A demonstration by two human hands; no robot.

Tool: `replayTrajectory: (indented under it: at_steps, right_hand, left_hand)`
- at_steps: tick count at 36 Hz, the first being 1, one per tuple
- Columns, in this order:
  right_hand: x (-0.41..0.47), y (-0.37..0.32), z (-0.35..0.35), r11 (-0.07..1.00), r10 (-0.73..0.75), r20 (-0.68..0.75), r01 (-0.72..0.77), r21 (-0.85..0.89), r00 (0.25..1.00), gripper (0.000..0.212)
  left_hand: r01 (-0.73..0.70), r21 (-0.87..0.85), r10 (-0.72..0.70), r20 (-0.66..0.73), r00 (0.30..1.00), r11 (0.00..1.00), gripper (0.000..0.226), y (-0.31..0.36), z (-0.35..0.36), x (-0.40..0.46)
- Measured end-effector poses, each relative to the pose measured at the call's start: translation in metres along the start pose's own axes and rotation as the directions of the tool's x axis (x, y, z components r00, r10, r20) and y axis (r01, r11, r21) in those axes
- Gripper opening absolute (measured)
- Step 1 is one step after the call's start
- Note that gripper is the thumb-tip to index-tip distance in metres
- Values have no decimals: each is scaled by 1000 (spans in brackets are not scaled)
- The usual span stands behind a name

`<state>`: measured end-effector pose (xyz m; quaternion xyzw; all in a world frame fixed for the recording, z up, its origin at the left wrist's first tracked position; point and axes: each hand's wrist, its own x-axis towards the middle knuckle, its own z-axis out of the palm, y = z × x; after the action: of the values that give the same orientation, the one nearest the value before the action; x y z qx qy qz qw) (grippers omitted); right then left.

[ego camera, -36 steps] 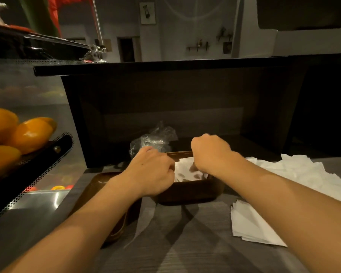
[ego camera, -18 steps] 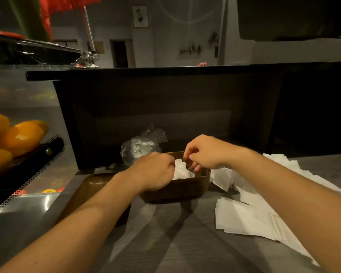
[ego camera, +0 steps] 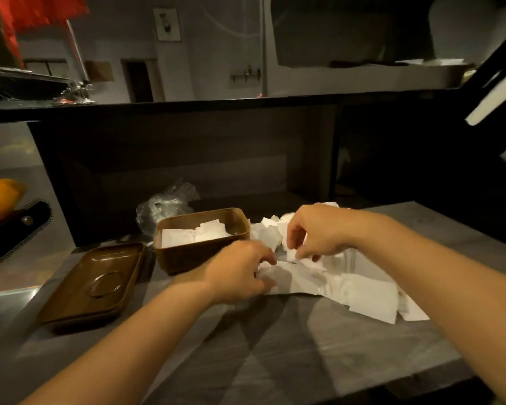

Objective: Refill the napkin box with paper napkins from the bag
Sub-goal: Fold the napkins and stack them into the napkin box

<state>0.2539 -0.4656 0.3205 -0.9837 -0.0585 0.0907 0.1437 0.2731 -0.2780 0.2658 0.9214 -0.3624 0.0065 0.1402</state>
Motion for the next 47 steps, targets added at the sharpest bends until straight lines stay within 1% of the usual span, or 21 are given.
replayTrajectory:
  at_steps: [3,5,6,10,14,19,22,25,26,27,29,30,32,34,37,39,41,43,44,45,47]
  right_hand:
    - [-14,7,16,999,-17,106,22,-44,994,33]
    - [-16,10,30,991,-11,92,23,-131,996,50]
    - [-15,12,36,988,-11,70,22,-154,997,52]
    - [-10,11,46,998,10,27,-9,-56,1000,32]
    - [-2,11,51,995,16,-5,-16,-98,1000,32]
    - [1,6,50,994,41,-8,-42,-100,999,41]
    - [1,2,45,999,49,-24,-49,-16,999,36]
    - [3,-1,40,990,31,-75,-20,142,997,11]
    - [5,-2,38,977,24,-103,-1,213,994,8]
    - [6,-3,35,961,25,-129,11,277,991,8]
    - [9,-6,33,947,40,-148,10,322,988,7]
    - [10,-7,33,952,47,-147,0,306,988,8]
    - [15,-11,35,967,46,-145,-8,254,988,10]
    - [17,-14,37,975,41,-158,-5,223,987,15]
    - [18,-16,37,971,45,-173,-2,238,984,18]
    - [21,-15,35,947,56,-163,-1,320,985,19]
    - [22,-16,32,880,76,-138,-2,474,988,19]
    - [21,-18,28,766,62,-120,30,642,991,22]
    - [20,-19,27,693,46,-120,55,719,992,23]
    - [20,-21,27,625,26,-119,76,777,993,23]
    - [22,-28,30,536,-7,-103,91,839,995,18]
  left_hand:
    - [79,-87,-71,94,993,993,60,2,16,-5]
    - [104,-155,-88,104,991,982,58,3,22,-6]
    - [108,-165,-93,94,991,980,56,4,24,-6]
    - [122,-136,-118,39,992,983,54,0,29,-4]
    - [147,-183,-149,4,989,972,66,-2,35,-7]
    - [251,-139,-263,-75,962,958,57,-5,38,-9]
    - [275,-245,-316,-149,937,930,48,-8,34,-12]
    - [236,-416,-359,-246,901,878,25,-12,28,-15]
    - [229,-476,-390,-274,879,849,15,-13,26,-15]
    - [227,-533,-429,-292,855,815,12,-15,23,-16]
    - [248,-610,-495,-276,824,753,22,-17,20,-17]
    - [262,-618,-505,-257,824,741,27,-16,19,-18]
    - [276,-588,-495,-248,833,760,30,-18,21,-21]
    - [268,-569,-483,-267,834,777,25,-19,26,-24]
    - [249,-588,-486,-286,826,770,18,-22,32,-26]
    - [239,-608,-503,-310,807,757,17,-23,34,-26]
    - [219,-642,-536,-352,768,735,18,-24,32,-25]
    - [185,-705,-582,-376,721,685,25,-25,28,-26]
    - [143,-760,-599,-366,712,634,31,-25,25,-26]
    - [77,-833,-601,-328,729,548,40,-25,22,-26]
    - [-44,-950,-499,-201,843,308,55,-22,15,-28]
